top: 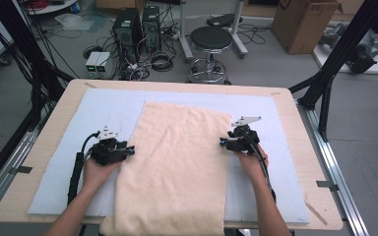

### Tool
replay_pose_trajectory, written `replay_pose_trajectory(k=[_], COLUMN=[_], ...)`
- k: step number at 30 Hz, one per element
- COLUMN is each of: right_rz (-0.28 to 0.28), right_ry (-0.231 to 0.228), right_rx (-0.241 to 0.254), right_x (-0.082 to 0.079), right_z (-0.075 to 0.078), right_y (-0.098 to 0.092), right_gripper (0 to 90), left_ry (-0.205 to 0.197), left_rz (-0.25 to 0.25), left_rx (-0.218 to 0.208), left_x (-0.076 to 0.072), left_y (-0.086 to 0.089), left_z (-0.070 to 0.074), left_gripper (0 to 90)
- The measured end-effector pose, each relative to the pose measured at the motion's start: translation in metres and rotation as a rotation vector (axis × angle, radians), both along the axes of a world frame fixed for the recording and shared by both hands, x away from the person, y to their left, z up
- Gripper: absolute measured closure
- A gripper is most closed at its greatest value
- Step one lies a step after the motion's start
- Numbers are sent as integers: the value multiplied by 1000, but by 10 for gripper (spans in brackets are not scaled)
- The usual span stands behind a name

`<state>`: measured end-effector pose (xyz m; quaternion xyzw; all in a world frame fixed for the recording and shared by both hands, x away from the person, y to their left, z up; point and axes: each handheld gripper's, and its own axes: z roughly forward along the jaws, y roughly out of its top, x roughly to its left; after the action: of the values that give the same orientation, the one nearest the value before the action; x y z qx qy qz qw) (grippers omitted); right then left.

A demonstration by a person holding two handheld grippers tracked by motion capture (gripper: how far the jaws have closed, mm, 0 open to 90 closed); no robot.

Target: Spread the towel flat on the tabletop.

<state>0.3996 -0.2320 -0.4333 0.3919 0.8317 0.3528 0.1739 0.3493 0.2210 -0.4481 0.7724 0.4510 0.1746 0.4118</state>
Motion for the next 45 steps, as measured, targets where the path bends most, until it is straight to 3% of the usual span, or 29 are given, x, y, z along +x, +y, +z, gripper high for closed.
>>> replay_pose_trajectory(k=[2,4,6,9,13,16,18,20,24,27,33,37,39,43,45], right_rz=[-3,14,42,52,60,53,54,53,62,60,114,127,132,116,107], right_ry=[37,52,55,88,80,85,79,77,98,132,117,120,117,109,114], right_rx=[-25,3,-8,-28,-76,-85,-89,-97,-134,-79,-49,-59,-77,-65,-68], right_x=[7,13,19,32,49,60,69,73,72,68,57,54,53,51,51], right_z=[-3,-4,-3,1,4,5,7,8,10,12,16,14,11,11,12], right_y=[3,3,6,10,19,25,29,32,28,17,23,29,31,28,24], right_gripper=[645,792,851,866,867,867,867,867,863,856,842,840,837,836,831], left_ry=[5,10,11,0,-1,-18,-16,-8,8,4,-3,0,3,2,2], left_rz=[25,37,40,49,54,75,82,86,61,59,59,58,56,33,31], left_rx=[-1,-17,-26,-7,10,2,10,-10,0,8,2,5,-8,-7,-35], left_x=[1,2,3,3,9,14,18,20,19,14,-4,-16,-22,-28,-26], left_y=[1,2,1,-2,-2,-2,0,2,2,3,15,19,20,18,18], left_z=[0,0,0,0,4,7,8,8,8,12,20,20,20,19,19], left_gripper=[686,768,844,862,867,867,867,868,868,871,871,871,871,868,849])
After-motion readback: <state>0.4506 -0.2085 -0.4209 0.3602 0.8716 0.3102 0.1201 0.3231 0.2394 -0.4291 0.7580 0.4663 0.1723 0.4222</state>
